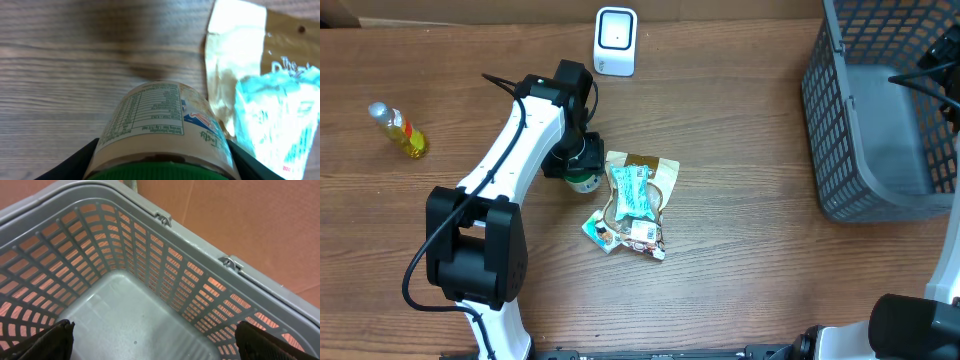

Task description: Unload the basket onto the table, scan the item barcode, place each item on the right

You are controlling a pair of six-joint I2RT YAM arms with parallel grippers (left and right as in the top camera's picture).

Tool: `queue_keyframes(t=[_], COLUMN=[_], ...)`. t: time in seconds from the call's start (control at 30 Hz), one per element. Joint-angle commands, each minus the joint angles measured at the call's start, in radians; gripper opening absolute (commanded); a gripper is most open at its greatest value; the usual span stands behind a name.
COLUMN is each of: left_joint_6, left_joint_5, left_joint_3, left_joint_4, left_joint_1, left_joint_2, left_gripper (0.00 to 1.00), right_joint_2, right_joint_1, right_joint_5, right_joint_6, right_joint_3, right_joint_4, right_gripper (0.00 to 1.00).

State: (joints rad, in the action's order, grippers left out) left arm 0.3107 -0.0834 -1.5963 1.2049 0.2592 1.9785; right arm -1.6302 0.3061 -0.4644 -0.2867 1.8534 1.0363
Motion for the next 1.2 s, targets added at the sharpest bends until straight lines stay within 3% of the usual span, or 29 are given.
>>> queue_keyframes(t=[0.0,0.1,0.3,0.5,0.7,0.77,0.93,1.17], left_joint_6=[-0.026,-0.026,-0.005,0.105,0.15,0.151,0.15,0.15], left_joint_5=[-0.053,-0.109,-0.371,-0.574,-0.728,-0.768,-0.837,-0.866], left_joint_3=[-0.027,-0.027,-0.027,-0.027,-0.027,-0.027,-0.027,-0.027], left_joint_4=[0.037,0.112,0.246,0.329,0.393,0.42,0.464,0.486], left_joint_1=[-0.006,-0.006,-0.005,-0.003,-0.003,-0.003,-0.003,-0.003], left_joint_2=[-0.036,-0.036,-0.036,-0.036,-0.036,-0.036,-0.036,-0.036], left_gripper=[0.53,0.5,0.47,0.34,0.32,0.27,0.04,0.04], right_joint_2=[0.001,0.001,0.001,0.001,0.001,0.001,0.001,0.001], right_joint_1=[0.0,0.0,0.0,0.0,0.0,0.0,0.0,0.0], right_joint_5=[-0.014,-0.014,-0.014,-0.014,-0.014,-0.014,-0.014,-0.014], right_joint_6=[0.004,0.003,0.004,0.004,0.004,0.004,0.004,0.004], right_joint_3=[0.005,0.005,0.005,0.005,0.005,0.005,0.005,0.005], right_joint_4=[-0.005,-0.005,-0.005,-0.005,-0.005,-0.005,-0.005,-0.005], right_gripper=[1.0,1.0,1.0,1.0,1.0,1.0,1.0,1.0])
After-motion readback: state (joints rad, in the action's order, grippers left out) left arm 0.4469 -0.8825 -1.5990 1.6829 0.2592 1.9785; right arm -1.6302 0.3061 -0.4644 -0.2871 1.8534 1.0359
